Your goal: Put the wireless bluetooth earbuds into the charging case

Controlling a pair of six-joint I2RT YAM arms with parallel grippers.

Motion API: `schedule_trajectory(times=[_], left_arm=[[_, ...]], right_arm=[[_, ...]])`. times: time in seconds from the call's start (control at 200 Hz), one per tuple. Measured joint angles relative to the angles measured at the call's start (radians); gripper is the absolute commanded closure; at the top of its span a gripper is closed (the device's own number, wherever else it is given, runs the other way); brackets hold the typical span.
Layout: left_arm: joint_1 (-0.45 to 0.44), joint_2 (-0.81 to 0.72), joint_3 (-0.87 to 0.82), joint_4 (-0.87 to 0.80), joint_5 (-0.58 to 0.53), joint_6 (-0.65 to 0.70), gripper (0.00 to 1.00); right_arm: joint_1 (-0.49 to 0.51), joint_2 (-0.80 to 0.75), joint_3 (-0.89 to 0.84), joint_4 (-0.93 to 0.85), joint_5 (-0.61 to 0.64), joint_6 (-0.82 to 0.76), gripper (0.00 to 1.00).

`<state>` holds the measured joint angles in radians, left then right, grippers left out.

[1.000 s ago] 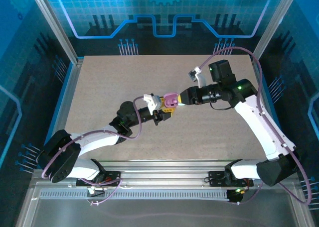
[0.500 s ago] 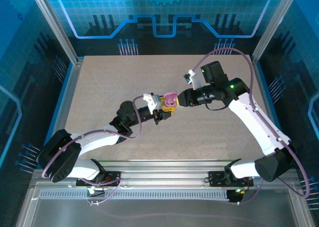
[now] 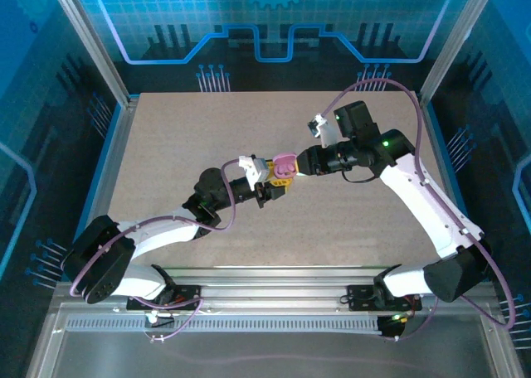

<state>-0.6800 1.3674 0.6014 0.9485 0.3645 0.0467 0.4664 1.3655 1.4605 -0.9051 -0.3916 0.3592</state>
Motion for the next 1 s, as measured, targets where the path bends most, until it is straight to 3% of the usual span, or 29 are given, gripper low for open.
schedule_trajectory(times=[0.28,0.5,0.83,1.001], left_arm=[[0.0,0.0,0.0,0.0,0.0,0.0,0.69],[0.0,0.0,0.0,0.0,0.002,0.001,0.69],[-0.002,-0.005,0.0,-0.003,0.026,0.001,0.69],[-0.003,-0.014,0.0,-0.008,0.025,0.001,0.69]], right_arm=[[-0.008,-0.031,0.0,0.009,0.025,0.024,0.62],[-0.04,-0.095,0.002,0.128,-0.027,0.112,0.53],[-0.034,0.128,0.149,0.073,-0.091,0.111,0.52],[-0.027,0.153,0.146,0.009,-0.13,0.072,0.51]])
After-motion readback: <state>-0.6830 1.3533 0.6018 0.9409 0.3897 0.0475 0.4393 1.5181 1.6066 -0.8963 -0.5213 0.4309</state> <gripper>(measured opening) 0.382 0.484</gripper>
